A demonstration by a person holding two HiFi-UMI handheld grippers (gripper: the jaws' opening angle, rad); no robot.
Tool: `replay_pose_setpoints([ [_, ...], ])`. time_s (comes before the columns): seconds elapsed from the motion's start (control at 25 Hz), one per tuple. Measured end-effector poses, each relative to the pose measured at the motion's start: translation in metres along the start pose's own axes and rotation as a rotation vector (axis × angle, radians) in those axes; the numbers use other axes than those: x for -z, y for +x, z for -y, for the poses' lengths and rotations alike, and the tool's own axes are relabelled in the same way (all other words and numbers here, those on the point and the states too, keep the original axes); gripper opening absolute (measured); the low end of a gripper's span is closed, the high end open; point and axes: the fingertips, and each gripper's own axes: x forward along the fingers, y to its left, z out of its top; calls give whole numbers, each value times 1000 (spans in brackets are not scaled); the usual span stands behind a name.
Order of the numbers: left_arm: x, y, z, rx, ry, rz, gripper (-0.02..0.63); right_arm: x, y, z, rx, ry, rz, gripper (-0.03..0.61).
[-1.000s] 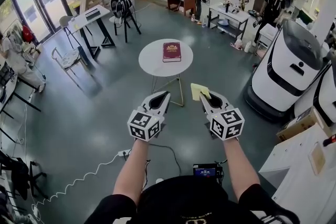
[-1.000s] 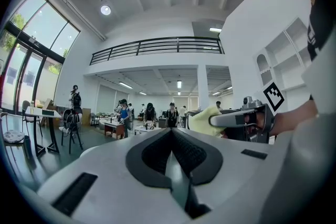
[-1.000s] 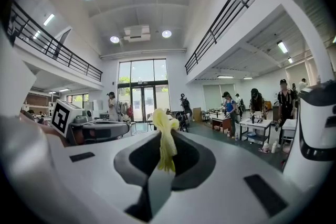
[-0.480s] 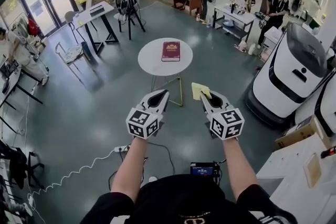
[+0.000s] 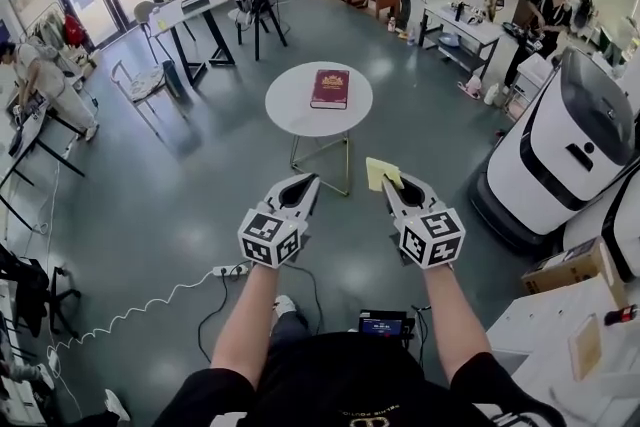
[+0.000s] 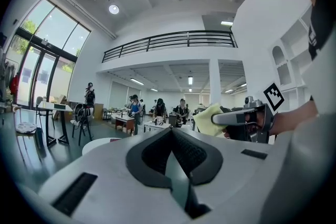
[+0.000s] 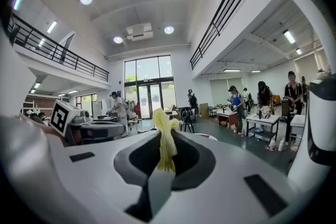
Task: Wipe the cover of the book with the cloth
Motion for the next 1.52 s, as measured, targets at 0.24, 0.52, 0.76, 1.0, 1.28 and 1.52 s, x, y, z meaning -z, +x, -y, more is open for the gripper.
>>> replay_pose_setpoints([
  [0.24, 4, 19, -34, 26, -7, -3, 5, 5, 36, 8, 22, 14, -16, 87],
  [0.52, 2, 38, -101, 72, -24, -11, 5, -6, 97, 3, 72, 4, -34, 87],
  [0.76, 0, 48, -154, 114, -32, -18, 5, -9, 146, -5, 119, 4, -56, 87],
  [1.0, 2, 55, -210, 130, -61, -21, 5, -15, 195, -15, 160, -2, -65, 87],
  [1.28, 3, 69, -243, 187, -61, -26, 5, -18, 234, -19, 202, 5, -55, 87],
  [1.52, 3, 87, -262, 193, -69, -30, 5, -18, 253, -3, 219, 19, -60, 87],
])
